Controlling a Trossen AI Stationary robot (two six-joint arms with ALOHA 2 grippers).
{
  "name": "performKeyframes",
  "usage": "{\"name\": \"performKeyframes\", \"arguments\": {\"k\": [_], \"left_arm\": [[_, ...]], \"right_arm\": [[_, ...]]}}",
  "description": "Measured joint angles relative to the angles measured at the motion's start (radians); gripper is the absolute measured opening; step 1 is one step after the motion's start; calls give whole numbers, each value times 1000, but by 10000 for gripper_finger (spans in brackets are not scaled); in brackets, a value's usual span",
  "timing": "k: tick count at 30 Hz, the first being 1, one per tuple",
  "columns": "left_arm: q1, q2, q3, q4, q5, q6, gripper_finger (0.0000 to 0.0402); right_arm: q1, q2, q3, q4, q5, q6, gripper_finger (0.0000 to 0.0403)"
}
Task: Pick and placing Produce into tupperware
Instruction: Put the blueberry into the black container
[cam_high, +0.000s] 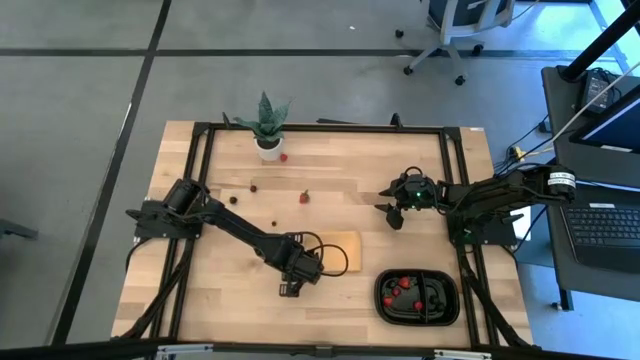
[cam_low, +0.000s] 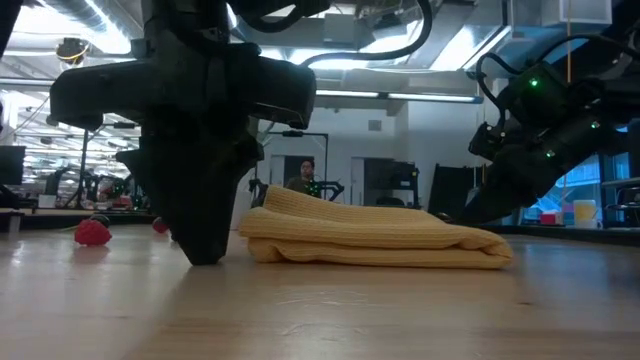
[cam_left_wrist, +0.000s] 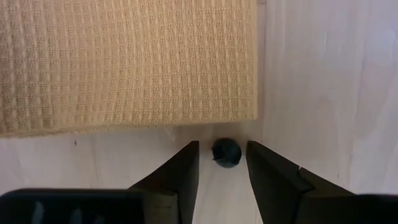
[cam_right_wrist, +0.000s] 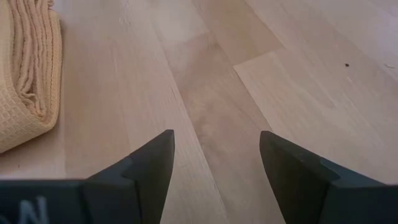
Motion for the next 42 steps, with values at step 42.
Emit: {"name": "performKeyframes", "arguments": {"k": [42], "left_arm": [[85, -130, 1, 456, 55, 330, 42]], "right_arm": [[0, 0, 0, 20, 0, -29, 237]]}}
